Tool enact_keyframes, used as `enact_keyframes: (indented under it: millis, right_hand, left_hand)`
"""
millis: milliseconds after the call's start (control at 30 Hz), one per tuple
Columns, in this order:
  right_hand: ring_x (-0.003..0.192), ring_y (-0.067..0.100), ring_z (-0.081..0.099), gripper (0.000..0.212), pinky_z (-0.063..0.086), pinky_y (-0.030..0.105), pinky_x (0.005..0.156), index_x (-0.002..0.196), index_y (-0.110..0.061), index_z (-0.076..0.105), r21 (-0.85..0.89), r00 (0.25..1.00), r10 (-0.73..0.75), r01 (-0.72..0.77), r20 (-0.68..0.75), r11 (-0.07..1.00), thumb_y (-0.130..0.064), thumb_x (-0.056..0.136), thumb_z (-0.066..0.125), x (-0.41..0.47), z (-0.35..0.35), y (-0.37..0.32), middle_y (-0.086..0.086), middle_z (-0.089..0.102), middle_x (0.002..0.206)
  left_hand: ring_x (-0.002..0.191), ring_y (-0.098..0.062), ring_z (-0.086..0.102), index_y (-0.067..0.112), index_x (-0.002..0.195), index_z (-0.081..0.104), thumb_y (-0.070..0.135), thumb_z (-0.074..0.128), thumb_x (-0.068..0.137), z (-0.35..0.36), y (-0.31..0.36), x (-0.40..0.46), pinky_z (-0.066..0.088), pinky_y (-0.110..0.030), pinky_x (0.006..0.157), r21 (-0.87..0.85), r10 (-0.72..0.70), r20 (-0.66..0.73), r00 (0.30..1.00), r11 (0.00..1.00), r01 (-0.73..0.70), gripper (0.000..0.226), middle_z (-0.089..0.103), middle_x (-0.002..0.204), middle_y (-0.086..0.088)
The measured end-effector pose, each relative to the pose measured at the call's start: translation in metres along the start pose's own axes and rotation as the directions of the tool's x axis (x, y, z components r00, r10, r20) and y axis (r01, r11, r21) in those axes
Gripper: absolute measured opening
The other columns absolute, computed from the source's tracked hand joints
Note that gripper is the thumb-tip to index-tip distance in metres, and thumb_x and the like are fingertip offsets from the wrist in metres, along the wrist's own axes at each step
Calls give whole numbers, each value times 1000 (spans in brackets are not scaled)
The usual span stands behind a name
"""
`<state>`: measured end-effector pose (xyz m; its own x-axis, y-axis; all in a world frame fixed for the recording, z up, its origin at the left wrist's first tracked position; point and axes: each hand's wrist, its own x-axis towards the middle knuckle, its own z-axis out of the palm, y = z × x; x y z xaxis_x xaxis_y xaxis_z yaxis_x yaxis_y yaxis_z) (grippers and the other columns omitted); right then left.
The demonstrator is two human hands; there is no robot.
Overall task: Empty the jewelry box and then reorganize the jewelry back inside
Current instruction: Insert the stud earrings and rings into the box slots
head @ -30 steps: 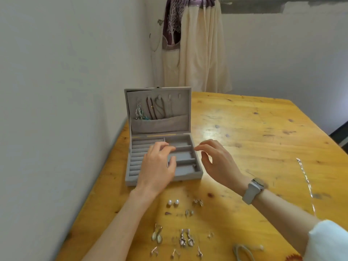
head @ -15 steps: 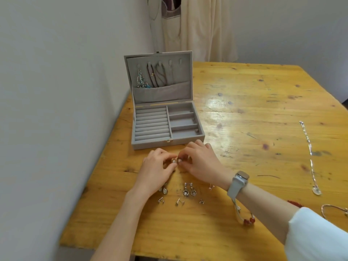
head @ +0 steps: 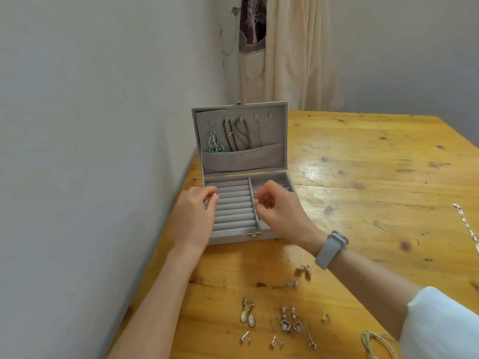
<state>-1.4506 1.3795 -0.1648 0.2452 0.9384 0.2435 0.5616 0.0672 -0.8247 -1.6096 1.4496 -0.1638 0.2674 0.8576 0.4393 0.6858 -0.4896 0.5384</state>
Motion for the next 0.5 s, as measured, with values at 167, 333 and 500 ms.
enact_keyframes:
  millis: [167, 333, 500]
  right_hand:
    - [69, 11, 53, 1, 41, 13, 60, 86, -11, 55, 5, 997, 68, -68, -26, 998, -11, 86, 55, 37, 17, 14, 0, 58, 76]
    - [71, 10, 52, 3, 40, 14, 61, 86, -13, 54, -11, 997, 76, -76, -25, 997, -12, 86, 56, 50, 25, 24, -3, 56, 76]
    - [72, 11, 52, 2, 41, 17, 62, 88, -10, 55, -47, 999, 36, -37, -27, 998, -10, 86, 56, 55, 29, 29, -2, 56, 78]
  left_hand:
    - [76, -26, 57, 11, 86, 72, 6, 74, 72, 23, -18, 35, 33, -30, 65, 286, 216, -86, 973, 941, -183, 15, 70, 75, -5]
    - [74, -19, 49, 15, 72, 73, 6, 77, 68, 33, -32, 49, 24, -30, 64, 418, 296, -77, 952, 876, -239, 11, 64, 62, 2]
    - [75, -12, 32, 19, 67, 69, 3, 76, 70, 40, -42, 53, 12, -26, 64, 435, 287, -15, 958, 864, -252, 18, 62, 64, 6]
